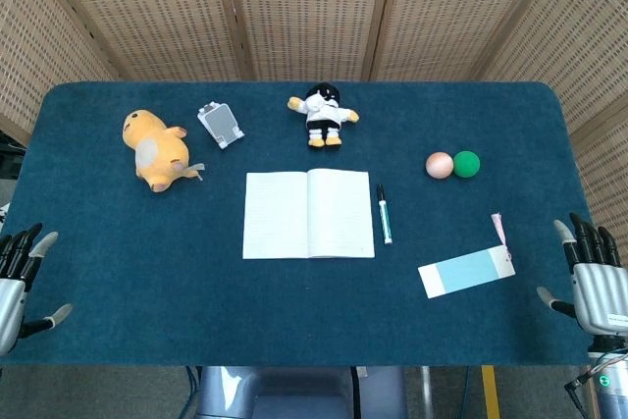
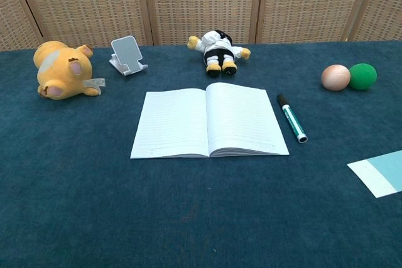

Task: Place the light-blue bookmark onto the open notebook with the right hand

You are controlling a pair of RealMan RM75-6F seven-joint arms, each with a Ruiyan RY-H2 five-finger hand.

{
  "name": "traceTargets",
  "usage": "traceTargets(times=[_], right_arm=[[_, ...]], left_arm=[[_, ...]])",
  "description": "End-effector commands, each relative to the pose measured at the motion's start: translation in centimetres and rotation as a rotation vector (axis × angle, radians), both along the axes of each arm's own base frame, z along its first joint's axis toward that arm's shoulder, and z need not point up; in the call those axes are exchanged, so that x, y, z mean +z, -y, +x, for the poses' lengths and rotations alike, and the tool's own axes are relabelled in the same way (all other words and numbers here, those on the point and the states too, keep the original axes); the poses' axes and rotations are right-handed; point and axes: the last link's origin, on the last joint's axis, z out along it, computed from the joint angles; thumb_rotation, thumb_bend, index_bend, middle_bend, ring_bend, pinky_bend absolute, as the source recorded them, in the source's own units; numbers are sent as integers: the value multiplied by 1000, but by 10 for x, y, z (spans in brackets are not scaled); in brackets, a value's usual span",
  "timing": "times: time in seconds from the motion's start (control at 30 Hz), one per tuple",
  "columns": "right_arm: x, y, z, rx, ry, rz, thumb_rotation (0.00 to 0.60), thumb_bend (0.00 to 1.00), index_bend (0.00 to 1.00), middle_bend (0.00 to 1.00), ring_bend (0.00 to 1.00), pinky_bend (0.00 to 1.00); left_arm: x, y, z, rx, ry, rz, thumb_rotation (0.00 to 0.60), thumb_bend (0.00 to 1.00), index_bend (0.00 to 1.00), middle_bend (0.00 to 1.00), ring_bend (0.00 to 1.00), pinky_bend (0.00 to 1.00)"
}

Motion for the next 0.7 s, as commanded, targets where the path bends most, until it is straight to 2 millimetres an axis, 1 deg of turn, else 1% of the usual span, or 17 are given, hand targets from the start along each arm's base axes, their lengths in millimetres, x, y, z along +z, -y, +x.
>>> traceTargets(times=[0.03, 0.17, 0.27, 0.33, 0.37, 0.43, 0.5, 0.7], right_arm=[[1, 1, -1, -6, 1, 1, 600, 0, 0, 0, 0, 0], [0, 2, -2, 2, 7, 27, 600, 0, 0, 0, 0, 0], [-3, 6, 0, 26, 9, 100, 600, 0, 0, 0, 0, 0], [-7, 15, 1, 69, -27, 211, 600, 0, 0, 0, 0, 0], [-14, 23, 2, 91, -35, 292, 600, 0, 0, 0, 0, 0], [-18, 38, 1, 123, -24, 405, 600, 0, 3, 0, 0, 0], [-22, 51, 0, 153, -55, 472, 600, 0, 12, 0, 0, 0], [-35, 70, 0, 199, -145, 536, 600, 0, 45, 0, 0, 0]], left_arm=[[0, 0, -1, 5, 1, -2, 600, 0, 0, 0, 0, 0], [1, 0, -2, 11, 6, -4, 600, 0, 0, 0, 0, 0], [0, -1, -2, 9, 4, -5, 600, 0, 0, 0, 0, 0], [-2, -3, -2, 11, -2, -12, 600, 0, 0, 0, 0, 0], [-3, -5, -2, 10, -5, -17, 600, 0, 0, 0, 0, 0], [-5, -8, 0, 14, -14, -16, 600, 0, 0, 0, 0, 0], [-7, -10, 0, 20, -18, -18, 600, 0, 0, 0, 0, 0], [-10, -13, 0, 36, -24, -21, 600, 0, 0, 0, 0, 0]])
